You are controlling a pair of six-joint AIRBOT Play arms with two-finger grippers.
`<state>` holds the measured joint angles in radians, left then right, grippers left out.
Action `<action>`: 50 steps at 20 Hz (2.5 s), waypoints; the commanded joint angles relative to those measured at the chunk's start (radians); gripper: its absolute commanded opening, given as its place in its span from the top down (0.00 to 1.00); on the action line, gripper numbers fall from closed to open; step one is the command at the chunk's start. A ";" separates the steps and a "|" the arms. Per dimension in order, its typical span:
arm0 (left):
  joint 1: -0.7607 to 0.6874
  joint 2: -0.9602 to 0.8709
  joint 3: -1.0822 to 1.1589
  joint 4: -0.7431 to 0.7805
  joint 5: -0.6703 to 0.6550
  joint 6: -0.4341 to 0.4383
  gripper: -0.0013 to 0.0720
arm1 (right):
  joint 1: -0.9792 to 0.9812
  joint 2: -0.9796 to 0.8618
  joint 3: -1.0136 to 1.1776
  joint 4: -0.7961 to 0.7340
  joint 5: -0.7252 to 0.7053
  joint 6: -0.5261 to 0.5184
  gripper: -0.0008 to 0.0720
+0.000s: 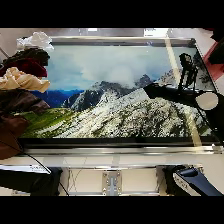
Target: Fold the shirts.
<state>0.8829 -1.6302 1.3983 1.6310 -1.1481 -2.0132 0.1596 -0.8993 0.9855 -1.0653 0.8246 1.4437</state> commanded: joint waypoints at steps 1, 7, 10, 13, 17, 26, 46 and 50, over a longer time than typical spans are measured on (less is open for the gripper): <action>0.002 -0.004 0.000 -0.063 0.087 -0.027 0.05 | 0.000 0.000 0.000 0.005 -0.024 0.001 0.13; 0.002 -0.006 -0.037 -0.248 -0.025 0.220 0.96 | 0.000 0.000 0.000 0.003 -0.068 0.000 0.14; -0.038 0.010 -0.036 -0.904 -0.147 0.608 0.96 | 0.000 0.000 0.000 -0.068 -0.129 0.000 0.15; -0.208 0.083 -0.036 -1.542 -0.190 0.848 0.96 | -0.001 0.000 0.000 -0.217 -0.192 0.001 0.15; -0.623 0.189 0.051 -1.647 -0.167 0.897 0.96 | -0.062 0.000 0.000 -0.407 -0.199 0.043 0.15; -1.415 0.164 0.147 -0.493 -0.094 0.550 0.96 | -0.266 0.000 0.000 -0.435 -0.093 0.056 0.14; -1.445 0.105 0.130 -0.005 -0.087 0.335 0.02 | -0.226 -0.129 -0.319 -0.287 0.480 0.004 0.13; -1.445 0.096 0.130 -0.005 -0.087 0.335 0.02 | -0.226 -0.040 -0.349 -0.346 0.423 0.109 0.13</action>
<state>-0.5613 -1.5291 1.5291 1.6234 -1.2385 -1.6772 -0.0673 -0.9962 0.6582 -1.3384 1.2682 1.4616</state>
